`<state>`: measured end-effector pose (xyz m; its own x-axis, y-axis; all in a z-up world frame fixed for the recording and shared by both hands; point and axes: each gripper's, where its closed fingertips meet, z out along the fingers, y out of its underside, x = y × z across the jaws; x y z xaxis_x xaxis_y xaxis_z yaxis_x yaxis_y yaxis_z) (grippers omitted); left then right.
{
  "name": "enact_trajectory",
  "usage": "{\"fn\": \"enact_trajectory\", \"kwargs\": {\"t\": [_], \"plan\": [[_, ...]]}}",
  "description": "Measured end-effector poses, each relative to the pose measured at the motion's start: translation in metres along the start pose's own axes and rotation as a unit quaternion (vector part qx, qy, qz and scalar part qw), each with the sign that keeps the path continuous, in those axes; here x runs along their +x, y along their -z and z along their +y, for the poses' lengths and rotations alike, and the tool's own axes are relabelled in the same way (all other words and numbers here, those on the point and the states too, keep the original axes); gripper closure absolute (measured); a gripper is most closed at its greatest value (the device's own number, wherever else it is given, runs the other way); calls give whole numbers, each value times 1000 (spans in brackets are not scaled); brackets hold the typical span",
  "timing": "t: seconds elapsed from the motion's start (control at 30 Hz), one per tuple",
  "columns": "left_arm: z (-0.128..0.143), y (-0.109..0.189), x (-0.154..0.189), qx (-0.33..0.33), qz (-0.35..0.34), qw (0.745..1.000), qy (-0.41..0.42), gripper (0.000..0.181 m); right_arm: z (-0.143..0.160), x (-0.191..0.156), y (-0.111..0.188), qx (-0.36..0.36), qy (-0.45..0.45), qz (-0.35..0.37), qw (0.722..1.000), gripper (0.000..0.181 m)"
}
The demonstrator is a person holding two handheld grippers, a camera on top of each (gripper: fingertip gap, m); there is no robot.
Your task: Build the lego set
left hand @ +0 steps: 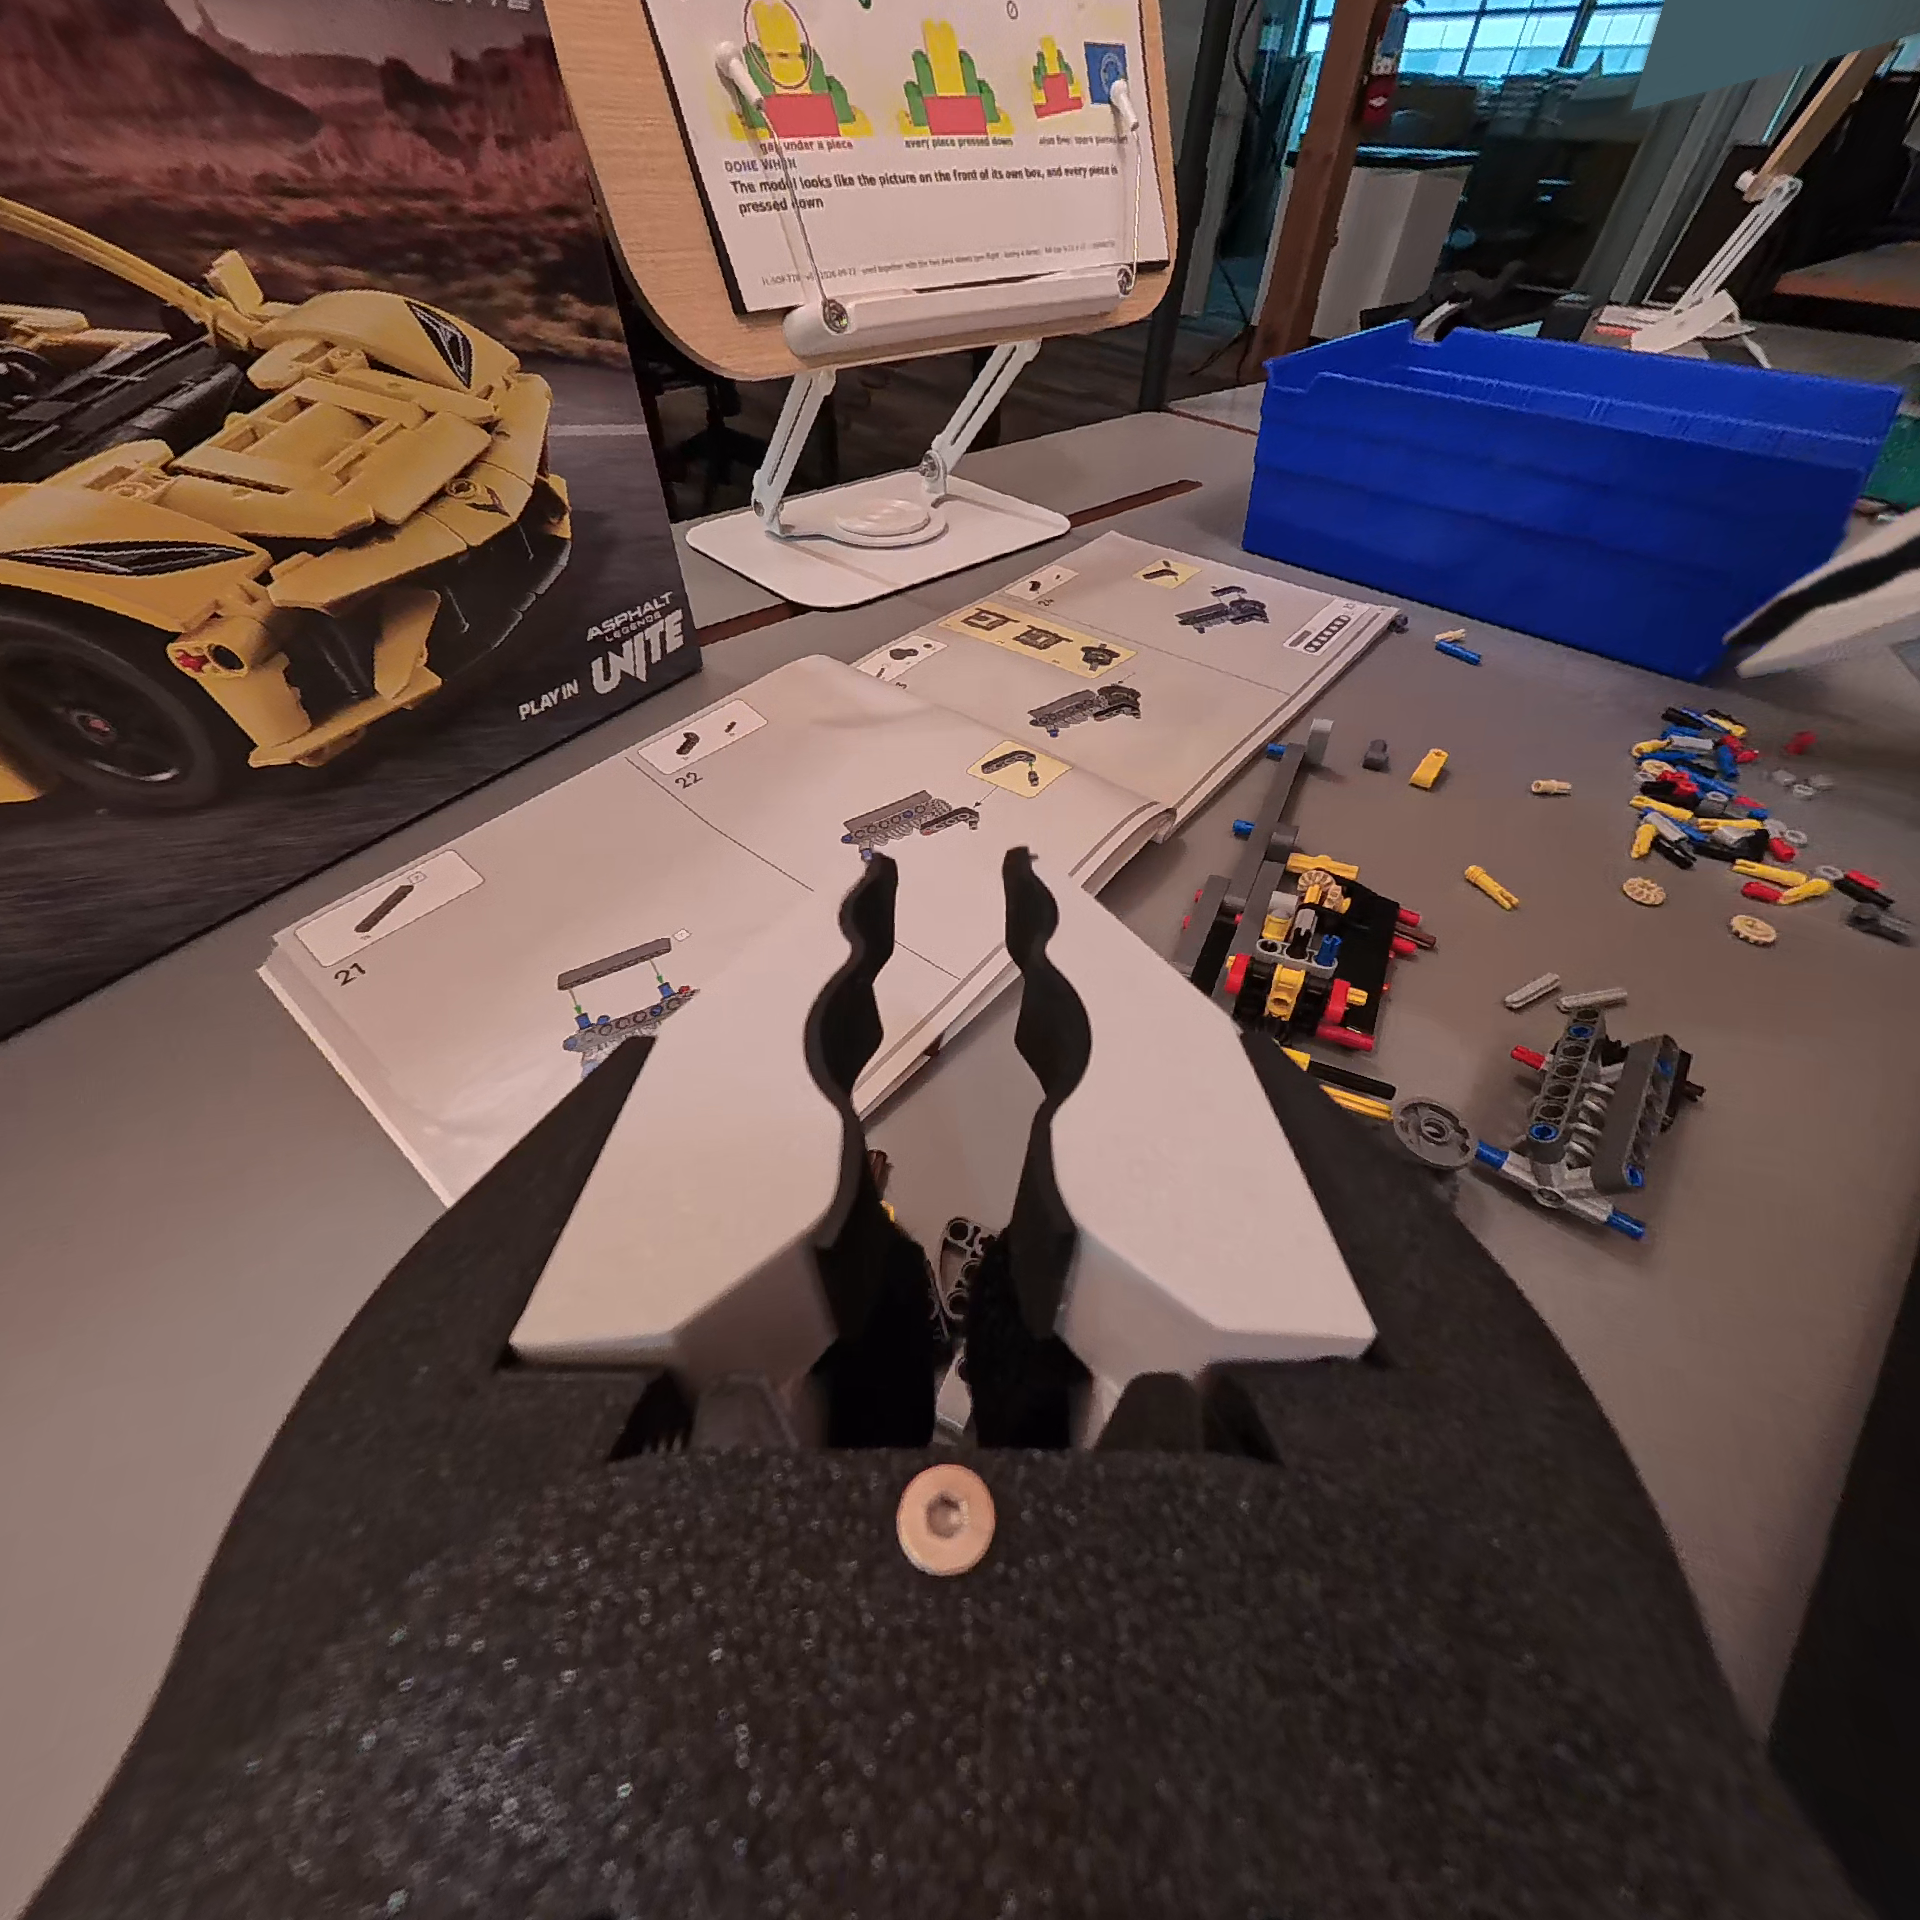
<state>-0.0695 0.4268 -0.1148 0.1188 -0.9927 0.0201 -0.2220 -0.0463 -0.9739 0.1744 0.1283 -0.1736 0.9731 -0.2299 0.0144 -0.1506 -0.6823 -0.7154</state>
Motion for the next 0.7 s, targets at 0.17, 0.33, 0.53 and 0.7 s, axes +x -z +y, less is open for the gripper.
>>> {"fn": "enact_trajectory", "kwargs": {"t": [0.17, 0.33, 0.53, 0.7], "plan": [[1, -1, 4, -3, 2, 1000, -8, 161, 18, -30, -17, -20, 5, -41, 999, 164], [2, -1, 5, -5, -2, 1000, -13, 161, 15, -36, -30, -19, -5, -58, 998, 169], [2, -2, 4, -6, -3, 1000, -13, 161, -2, -55, -26, 3, -16, -120, 993, 164], [5, -3, 6, -14, -2, 1000, -24, 162, 15, -135, -20, -51, 145, -231, 961, 162]]}}
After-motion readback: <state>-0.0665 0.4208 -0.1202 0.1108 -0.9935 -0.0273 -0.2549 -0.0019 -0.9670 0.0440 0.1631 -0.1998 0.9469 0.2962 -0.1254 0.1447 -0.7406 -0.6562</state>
